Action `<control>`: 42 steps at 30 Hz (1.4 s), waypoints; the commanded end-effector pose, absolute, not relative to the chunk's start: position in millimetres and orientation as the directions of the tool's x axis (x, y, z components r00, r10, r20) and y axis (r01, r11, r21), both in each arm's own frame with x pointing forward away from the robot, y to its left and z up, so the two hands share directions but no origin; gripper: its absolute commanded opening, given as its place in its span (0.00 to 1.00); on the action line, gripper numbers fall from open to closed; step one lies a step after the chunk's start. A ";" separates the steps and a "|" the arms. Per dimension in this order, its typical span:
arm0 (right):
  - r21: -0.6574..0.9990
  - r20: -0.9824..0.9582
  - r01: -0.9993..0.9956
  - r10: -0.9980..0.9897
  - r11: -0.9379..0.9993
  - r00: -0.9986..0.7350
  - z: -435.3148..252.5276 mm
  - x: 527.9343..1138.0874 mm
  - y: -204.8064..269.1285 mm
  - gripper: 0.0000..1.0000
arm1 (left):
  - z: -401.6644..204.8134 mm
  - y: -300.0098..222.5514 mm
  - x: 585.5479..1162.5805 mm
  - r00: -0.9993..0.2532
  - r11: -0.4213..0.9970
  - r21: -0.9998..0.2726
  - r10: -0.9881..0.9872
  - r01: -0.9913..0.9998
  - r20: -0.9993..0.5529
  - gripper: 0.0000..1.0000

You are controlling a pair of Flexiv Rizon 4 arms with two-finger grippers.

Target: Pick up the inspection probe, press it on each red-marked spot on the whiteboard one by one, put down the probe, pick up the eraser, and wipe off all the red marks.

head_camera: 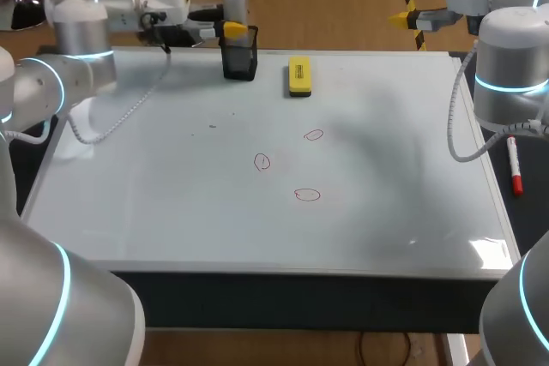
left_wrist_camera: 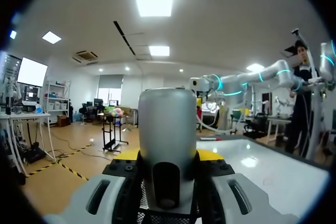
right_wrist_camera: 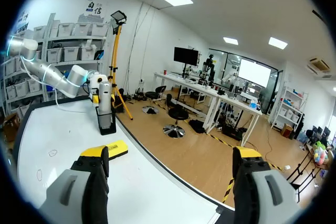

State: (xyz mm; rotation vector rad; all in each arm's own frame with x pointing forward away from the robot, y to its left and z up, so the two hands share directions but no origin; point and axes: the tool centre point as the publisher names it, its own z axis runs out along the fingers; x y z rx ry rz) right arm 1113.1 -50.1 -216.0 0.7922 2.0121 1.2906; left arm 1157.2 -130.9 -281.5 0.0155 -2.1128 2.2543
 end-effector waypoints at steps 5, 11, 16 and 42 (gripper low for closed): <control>0.926 -0.174 0.157 0.755 0.345 -0.633 -216.0 1113.2 -50.1 1.00 | -257.9 -131.3 1162.7 -0.999 -0.068 -0.997 0.019 -0.032 0.031 0.00; 0.926 -0.174 0.157 0.755 0.345 -0.633 -216.0 1113.2 -50.1 1.00 | -235.6 -131.6 1163.8 -1.000 -0.082 -0.997 0.009 -0.001 0.000 0.00; 0.926 -0.174 0.157 0.755 0.345 -0.633 -216.0 1113.2 -50.1 1.00 | -220.3 -132.2 1160.3 -1.000 -0.079 -0.997 0.004 0.011 -0.011 0.00; 0.926 -0.174 0.157 0.755 0.345 -0.633 -216.0 1113.2 -50.1 1.00 | -148.8 -102.6 1130.2 -0.995 -0.009 -1.000 -0.103 0.003 -0.002 0.00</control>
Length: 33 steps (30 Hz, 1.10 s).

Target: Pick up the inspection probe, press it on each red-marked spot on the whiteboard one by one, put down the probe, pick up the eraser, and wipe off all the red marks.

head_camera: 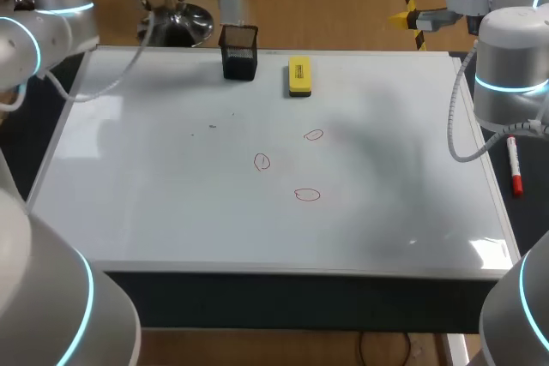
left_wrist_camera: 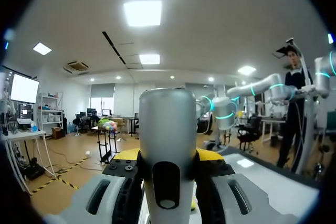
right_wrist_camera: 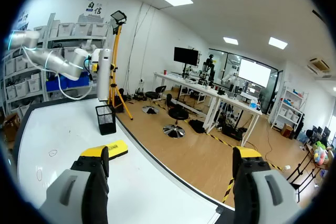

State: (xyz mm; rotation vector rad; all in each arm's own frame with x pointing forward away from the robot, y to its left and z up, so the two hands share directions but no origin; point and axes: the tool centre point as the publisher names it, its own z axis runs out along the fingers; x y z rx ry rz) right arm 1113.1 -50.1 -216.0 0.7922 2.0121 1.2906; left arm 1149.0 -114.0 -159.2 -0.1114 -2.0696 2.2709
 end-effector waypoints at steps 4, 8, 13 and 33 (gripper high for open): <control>0.926 -0.174 0.157 0.755 0.345 -0.633 -216.0 1113.2 -50.1 1.00 | -148.6 -89.7 1123.8 -0.991 0.004 -1.000 -0.137 -0.001 0.000 0.00; 0.926 -0.174 0.157 0.755 0.345 -0.633 -216.0 1113.2 -50.1 1.00 | -148.7 -78.3 1114.4 -0.984 0.009 -1.000 -0.180 -0.009 0.008 0.00; 0.926 -0.174 0.157 0.755 0.345 -0.633 -216.0 1113.2 -50.1 1.00 | -152.6 -65.7 1100.7 -0.971 0.007 -1.000 -0.239 -0.020 0.018 0.00; 0.926 -0.174 0.157 0.755 0.345 -0.633 -216.0 1113.2 -50.1 1.00 | -184.3 -32.2 1014.5 -0.860 0.005 -0.998 -0.508 -0.065 0.053 0.00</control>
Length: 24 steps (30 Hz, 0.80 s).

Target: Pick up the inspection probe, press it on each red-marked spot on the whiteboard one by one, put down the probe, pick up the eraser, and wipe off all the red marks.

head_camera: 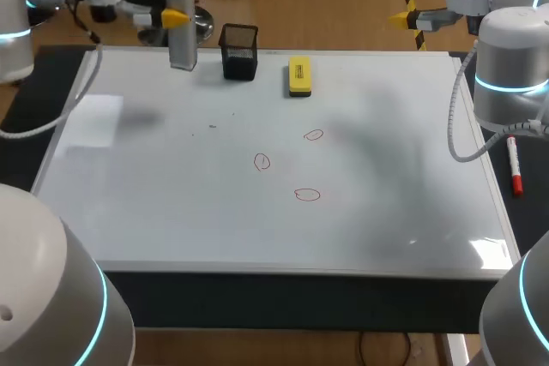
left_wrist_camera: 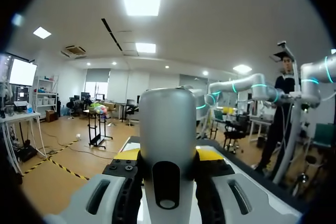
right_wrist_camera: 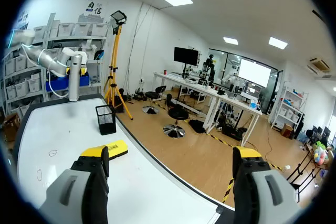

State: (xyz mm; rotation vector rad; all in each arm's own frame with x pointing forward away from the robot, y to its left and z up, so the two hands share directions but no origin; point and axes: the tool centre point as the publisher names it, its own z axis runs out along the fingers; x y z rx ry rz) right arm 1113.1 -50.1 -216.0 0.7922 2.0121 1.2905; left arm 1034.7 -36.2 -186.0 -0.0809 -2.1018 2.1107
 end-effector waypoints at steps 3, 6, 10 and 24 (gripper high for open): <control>0.926 -0.174 0.157 0.755 0.345 -0.633 -216.0 1113.2 -50.1 1.00 | -188.7 -30.4 1005.4 -0.851 0.004 -0.998 -0.523 -0.056 0.045 0.00; 0.926 -0.174 0.157 0.755 0.345 -0.633 -216.0 1113.2 -50.1 1.00 | -196.9 -31.3 1000.1 -0.839 -0.007 -0.999 -0.543 -0.049 0.045 0.00; 0.926 -0.174 0.157 0.755 0.345 -0.633 -216.0 1113.2 -50.1 1.00 | -209.4 -32.2 995.5 -0.799 -0.018 -0.998 -0.599 -0.060 0.059 0.00; 0.926 -0.174 0.157 0.755 0.345 -0.633 -216.0 1113.2 -50.1 1.00 | -238.0 -37.6 1012.0 -0.713 -0.047 -0.996 -0.695 -0.080 0.090 0.00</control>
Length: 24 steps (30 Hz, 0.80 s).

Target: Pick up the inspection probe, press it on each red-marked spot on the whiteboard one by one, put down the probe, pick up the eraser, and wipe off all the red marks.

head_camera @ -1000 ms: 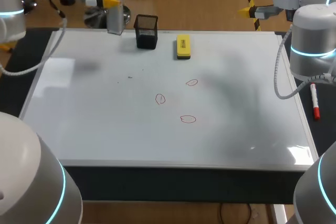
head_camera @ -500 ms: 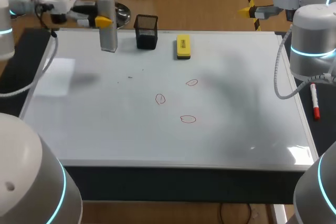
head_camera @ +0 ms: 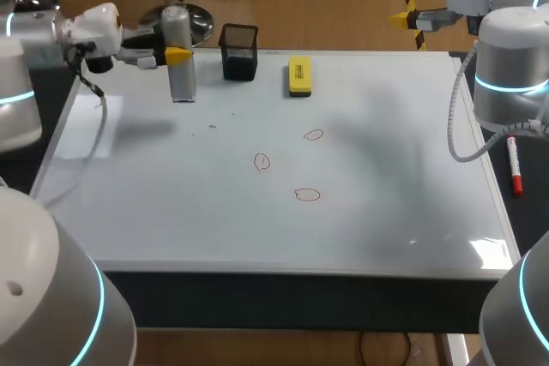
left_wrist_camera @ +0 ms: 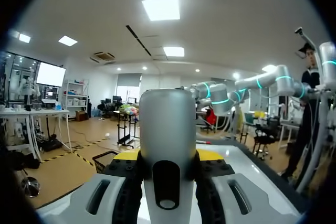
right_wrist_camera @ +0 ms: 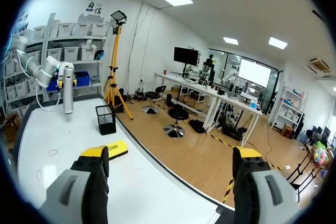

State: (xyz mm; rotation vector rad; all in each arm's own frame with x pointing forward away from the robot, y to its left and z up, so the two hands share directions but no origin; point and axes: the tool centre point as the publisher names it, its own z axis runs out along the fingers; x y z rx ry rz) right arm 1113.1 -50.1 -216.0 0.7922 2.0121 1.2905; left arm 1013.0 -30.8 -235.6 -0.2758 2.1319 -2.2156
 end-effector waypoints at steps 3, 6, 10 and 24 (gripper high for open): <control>0.926 -0.174 0.157 0.755 0.345 -0.633 -216.0 1113.2 -50.1 1.00 | -241.3 -40.6 1015.9 -0.719 -0.051 -0.996 -0.690 -0.076 0.090 0.00; 0.926 -0.174 0.157 0.755 0.345 -0.633 -216.0 1113.2 -50.1 1.00 | -242.4 -42.9 1018.9 -0.727 -0.059 -0.996 -0.681 -0.072 0.093 0.00; 0.926 -0.174 0.157 0.755 0.345 -0.633 -216.0 1113.2 -50.1 1.00 | -243.2 -43.3 1022.0 -0.726 -0.066 -0.994 -0.680 -0.083 0.106 0.00; 0.926 -0.174 0.157 0.755 0.345 -0.633 -216.0 1113.2 -50.1 1.00 | -242.4 -43.0 1024.3 -0.740 -0.067 -0.994 -0.664 -0.091 0.112 0.00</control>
